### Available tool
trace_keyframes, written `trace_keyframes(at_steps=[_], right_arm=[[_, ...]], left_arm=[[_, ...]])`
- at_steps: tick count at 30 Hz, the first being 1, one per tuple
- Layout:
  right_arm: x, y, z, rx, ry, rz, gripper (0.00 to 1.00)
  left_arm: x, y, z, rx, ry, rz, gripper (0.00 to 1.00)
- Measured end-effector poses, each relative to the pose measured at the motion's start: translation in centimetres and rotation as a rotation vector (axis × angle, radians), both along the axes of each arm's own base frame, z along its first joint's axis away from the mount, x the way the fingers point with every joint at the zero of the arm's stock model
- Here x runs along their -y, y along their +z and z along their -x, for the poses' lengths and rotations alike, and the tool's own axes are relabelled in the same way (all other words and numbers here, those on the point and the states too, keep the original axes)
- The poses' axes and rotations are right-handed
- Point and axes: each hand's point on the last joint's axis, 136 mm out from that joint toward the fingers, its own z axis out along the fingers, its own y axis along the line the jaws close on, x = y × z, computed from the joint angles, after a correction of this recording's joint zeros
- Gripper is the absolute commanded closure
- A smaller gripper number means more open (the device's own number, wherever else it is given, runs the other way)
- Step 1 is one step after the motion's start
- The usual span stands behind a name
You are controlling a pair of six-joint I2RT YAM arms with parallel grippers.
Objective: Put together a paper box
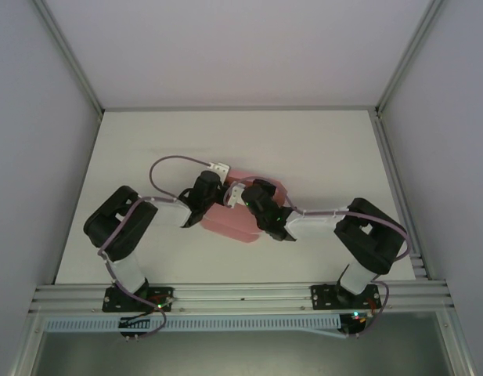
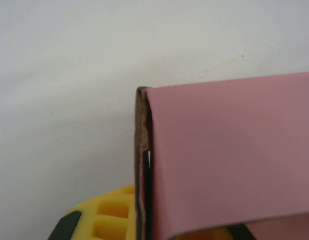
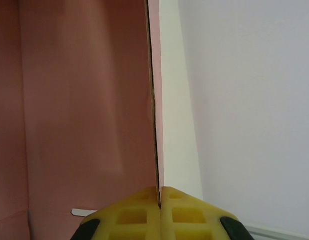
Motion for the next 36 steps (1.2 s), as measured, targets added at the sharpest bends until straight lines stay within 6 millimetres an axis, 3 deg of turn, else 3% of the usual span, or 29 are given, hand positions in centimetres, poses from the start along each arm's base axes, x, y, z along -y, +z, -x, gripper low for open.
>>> trace_keyframes(at_steps=[4, 7, 10, 13, 18, 22, 26, 27, 29, 33, 35, 36], right_arm=[[-0.4, 0.1, 0.0, -0.01, 0.007, -0.024, 1.0], [-0.7, 0.2, 0.0, -0.018, 0.014, -0.039, 1.0], [-0.8, 0.1, 0.1, -0.023, 0.018, -0.042, 1.0], [-0.8, 0.0, 0.1, -0.027, 0.018, -0.037, 1.0], [-0.8, 0.0, 0.1, -0.029, 0.018, -0.034, 1.0], [-1.1, 0.1, 0.2, -0.034, 0.025, -0.041, 1.0], [-1.1, 0.2, 0.1, -0.038, 0.018, -0.05, 1.0], [-1.1, 0.2, 0.1, -0.038, 0.016, -0.054, 0.96], [-1.1, 0.2, 0.1, -0.041, 0.008, -0.071, 0.69], [-0.4, 0.2, 0.5, -0.087, -0.018, -0.11, 0.34], [-0.2, 1.7, 0.8, -0.099, -0.021, -0.185, 0.06], [-0.2, 2.9, 1.0, -0.097, -0.016, -0.235, 0.0]], left_arm=[[-0.8, 0.2, 0.0, 0.036, 0.065, -0.007, 1.0], [-1.2, 0.0, 0.1, 0.051, 0.098, -0.007, 0.89], [-1.6, -0.3, -0.1, 0.06, 0.128, -0.01, 0.7], [-2.0, -0.6, 0.3, 0.065, 0.123, 0.002, 0.69], [-1.9, -0.5, 0.7, 0.059, 0.099, 0.024, 0.78], [-1.6, -0.4, 0.7, 0.053, 0.095, 0.039, 1.0], [-1.5, -0.2, 0.5, 0.055, 0.104, 0.041, 1.0], [-1.5, -0.2, 0.5, 0.054, 0.104, 0.041, 1.0], [-1.5, -0.1, 0.7, 0.053, 0.096, 0.044, 1.0], [-3.2, 0.9, 1.2, 0.056, 0.127, 0.03, 1.0], [-3.5, 2.1, 1.3, 0.068, 0.135, 0.037, 1.0], [-3.6, 2.6, 1.3, 0.073, 0.137, 0.041, 1.0]])
